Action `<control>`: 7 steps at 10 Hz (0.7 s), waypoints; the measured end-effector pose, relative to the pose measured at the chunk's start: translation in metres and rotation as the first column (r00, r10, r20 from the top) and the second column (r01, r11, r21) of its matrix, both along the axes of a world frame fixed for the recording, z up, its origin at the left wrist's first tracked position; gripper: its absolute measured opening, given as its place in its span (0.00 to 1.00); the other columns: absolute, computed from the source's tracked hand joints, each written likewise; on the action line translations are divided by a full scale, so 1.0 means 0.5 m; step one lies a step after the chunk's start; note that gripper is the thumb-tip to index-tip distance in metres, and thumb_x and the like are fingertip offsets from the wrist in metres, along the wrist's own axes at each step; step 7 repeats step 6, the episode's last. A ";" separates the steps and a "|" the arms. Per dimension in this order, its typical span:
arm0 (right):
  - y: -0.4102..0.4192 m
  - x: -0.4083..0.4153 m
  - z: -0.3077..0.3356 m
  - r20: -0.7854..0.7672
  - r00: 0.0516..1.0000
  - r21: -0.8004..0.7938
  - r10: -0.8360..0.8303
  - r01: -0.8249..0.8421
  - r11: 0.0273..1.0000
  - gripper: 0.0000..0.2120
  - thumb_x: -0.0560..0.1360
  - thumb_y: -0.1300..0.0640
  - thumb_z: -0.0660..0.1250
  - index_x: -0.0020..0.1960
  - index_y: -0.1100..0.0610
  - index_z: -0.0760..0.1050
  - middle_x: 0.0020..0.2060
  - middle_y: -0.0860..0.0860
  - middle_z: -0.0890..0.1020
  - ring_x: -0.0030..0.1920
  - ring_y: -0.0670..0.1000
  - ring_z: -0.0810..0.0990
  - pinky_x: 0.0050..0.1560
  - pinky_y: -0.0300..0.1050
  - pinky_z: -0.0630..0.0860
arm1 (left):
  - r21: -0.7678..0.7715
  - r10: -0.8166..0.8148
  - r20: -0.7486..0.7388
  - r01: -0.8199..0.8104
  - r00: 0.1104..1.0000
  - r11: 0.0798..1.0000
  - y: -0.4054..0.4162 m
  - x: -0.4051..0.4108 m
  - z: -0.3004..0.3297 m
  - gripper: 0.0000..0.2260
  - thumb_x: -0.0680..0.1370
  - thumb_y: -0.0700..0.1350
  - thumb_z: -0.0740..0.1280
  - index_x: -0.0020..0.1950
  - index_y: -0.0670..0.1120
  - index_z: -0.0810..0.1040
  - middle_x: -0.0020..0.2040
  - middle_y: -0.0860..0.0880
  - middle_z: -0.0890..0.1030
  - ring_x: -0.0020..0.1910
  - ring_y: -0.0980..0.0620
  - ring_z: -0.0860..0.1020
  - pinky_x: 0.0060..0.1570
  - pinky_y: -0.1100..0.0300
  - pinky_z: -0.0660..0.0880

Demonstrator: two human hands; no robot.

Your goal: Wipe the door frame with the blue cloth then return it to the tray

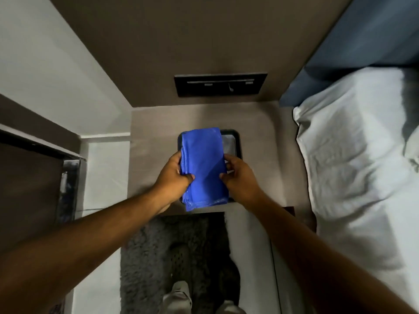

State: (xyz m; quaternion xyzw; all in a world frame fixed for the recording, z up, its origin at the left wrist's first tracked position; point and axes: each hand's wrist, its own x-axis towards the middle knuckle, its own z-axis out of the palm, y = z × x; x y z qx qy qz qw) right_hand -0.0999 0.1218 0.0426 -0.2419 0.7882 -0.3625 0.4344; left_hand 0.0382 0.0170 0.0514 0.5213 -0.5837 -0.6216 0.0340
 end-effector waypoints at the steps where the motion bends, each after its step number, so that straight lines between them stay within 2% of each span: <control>1: -0.004 -0.023 -0.106 -0.029 0.999 0.064 -0.016 0.018 0.998 0.24 0.74 0.70 0.61 0.68 0.57 0.68 0.58 0.56 0.79 0.51 0.51 0.76 0.54 0.44 0.75 | -0.004 -0.052 0.034 0.052 0.998 0.999 -0.009 -0.040 -0.109 0.28 0.74 0.31 0.66 0.71 0.48 0.66 0.64 0.45 0.78 0.61 0.46 0.77 0.62 0.45 0.74; 2: -0.003 -0.028 -0.151 -0.060 0.998 0.083 -0.025 0.030 0.996 0.24 0.74 0.70 0.61 0.68 0.58 0.68 0.59 0.55 0.78 0.53 0.50 0.76 0.54 0.42 0.72 | -0.026 -0.082 0.059 0.083 0.995 0.996 -0.009 -0.055 -0.155 0.28 0.74 0.32 0.67 0.71 0.49 0.66 0.64 0.45 0.78 0.61 0.46 0.77 0.62 0.45 0.75; 3: -0.006 -0.024 -0.190 -0.131 0.991 0.102 0.033 -0.020 0.995 0.22 0.74 0.69 0.62 0.67 0.59 0.69 0.60 0.57 0.78 0.58 0.57 0.77 0.58 0.46 0.74 | -0.094 -0.121 0.139 0.135 0.983 0.986 -0.007 -0.056 -0.188 0.27 0.73 0.36 0.69 0.70 0.48 0.68 0.62 0.44 0.80 0.58 0.44 0.79 0.59 0.48 0.77; 4: -0.004 -0.019 -0.194 -0.157 0.984 0.131 0.084 -0.063 0.989 0.22 0.74 0.66 0.64 0.67 0.59 0.69 0.61 0.58 0.78 0.60 0.58 0.77 0.61 0.54 0.76 | -0.151 -0.175 0.194 0.206 0.965 0.967 -0.004 -0.040 -0.187 0.27 0.72 0.39 0.71 0.70 0.48 0.69 0.60 0.44 0.81 0.55 0.43 0.80 0.55 0.50 0.78; 5: -0.001 -0.017 -0.169 -0.165 0.979 0.172 0.117 -0.088 0.981 0.23 0.75 0.61 0.66 0.69 0.58 0.67 0.62 0.58 0.76 0.62 0.58 0.75 0.61 0.52 0.75 | -0.218 -0.270 0.254 0.327 0.929 0.920 -0.009 -0.011 -0.157 0.30 0.72 0.45 0.73 0.72 0.48 0.67 0.61 0.45 0.79 0.54 0.45 0.80 0.52 0.56 0.76; 6: 0.001 -0.020 -0.134 -0.199 0.969 0.201 0.149 -0.109 0.973 0.24 0.75 0.59 0.66 0.69 0.58 0.66 0.63 0.58 0.75 0.62 0.58 0.75 0.55 0.45 0.72 | -0.264 -0.326 0.299 0.406 0.897 0.875 -0.014 0.006 -0.124 0.31 0.72 0.47 0.72 0.73 0.47 0.65 0.64 0.42 0.77 0.57 0.44 0.78 0.54 0.57 0.74; 7: 0.001 -0.020 -0.134 -0.199 0.969 0.201 0.149 -0.109 0.973 0.24 0.75 0.59 0.66 0.69 0.58 0.66 0.63 0.58 0.75 0.62 0.58 0.75 0.55 0.45 0.72 | -0.264 -0.326 0.299 0.406 0.897 0.875 -0.014 0.006 -0.124 0.31 0.72 0.47 0.72 0.73 0.47 0.65 0.64 0.42 0.77 0.57 0.44 0.78 0.54 0.57 0.74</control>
